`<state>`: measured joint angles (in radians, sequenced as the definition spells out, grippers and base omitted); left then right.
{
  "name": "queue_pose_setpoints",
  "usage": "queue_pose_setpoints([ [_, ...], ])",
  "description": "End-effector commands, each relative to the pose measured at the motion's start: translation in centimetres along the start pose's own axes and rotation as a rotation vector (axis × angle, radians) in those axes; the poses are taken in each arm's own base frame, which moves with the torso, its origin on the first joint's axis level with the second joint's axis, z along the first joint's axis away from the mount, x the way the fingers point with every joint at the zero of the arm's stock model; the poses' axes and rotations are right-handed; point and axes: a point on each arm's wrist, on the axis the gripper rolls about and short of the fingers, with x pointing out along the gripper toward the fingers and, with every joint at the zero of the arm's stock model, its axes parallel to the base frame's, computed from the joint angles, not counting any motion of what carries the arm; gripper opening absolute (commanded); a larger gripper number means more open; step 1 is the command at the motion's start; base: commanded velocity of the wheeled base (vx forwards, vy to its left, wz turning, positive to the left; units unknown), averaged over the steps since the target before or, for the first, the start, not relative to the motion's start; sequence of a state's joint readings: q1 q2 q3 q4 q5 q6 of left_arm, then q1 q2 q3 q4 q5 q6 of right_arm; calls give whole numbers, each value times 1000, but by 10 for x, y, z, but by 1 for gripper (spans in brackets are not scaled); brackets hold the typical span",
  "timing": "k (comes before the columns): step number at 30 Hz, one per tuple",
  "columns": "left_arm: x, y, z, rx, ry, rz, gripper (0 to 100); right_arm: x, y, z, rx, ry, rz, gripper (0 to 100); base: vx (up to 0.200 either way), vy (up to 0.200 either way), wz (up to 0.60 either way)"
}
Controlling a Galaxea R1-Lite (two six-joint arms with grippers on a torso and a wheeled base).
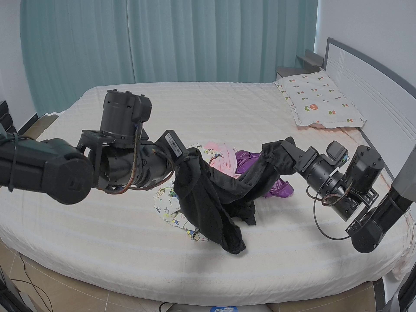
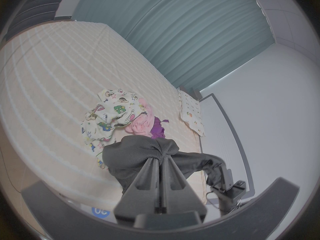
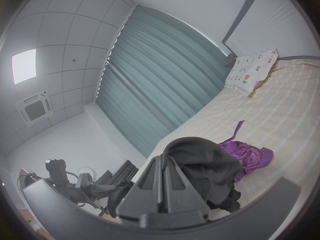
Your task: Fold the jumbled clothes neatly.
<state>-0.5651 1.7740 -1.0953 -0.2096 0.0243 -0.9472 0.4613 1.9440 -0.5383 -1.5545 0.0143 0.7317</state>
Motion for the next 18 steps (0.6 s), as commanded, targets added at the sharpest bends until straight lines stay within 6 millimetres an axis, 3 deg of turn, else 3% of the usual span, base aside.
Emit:
queue_pose_setpoints([
  [1, -15, 16, -10, 7, 19, 19, 0, -4, -10, -20, 17, 72, -35, 0, 0, 0, 0],
  [8, 1, 43, -31, 0, 99, -5, 0, -6, -26, -44, 98, 155, -99, 0, 0, 0, 0],
  [18, 22, 57, -42, -86, 144, -22, 0, -12, -35, -55, 118, 192, -149, 0, 0, 0, 0],
])
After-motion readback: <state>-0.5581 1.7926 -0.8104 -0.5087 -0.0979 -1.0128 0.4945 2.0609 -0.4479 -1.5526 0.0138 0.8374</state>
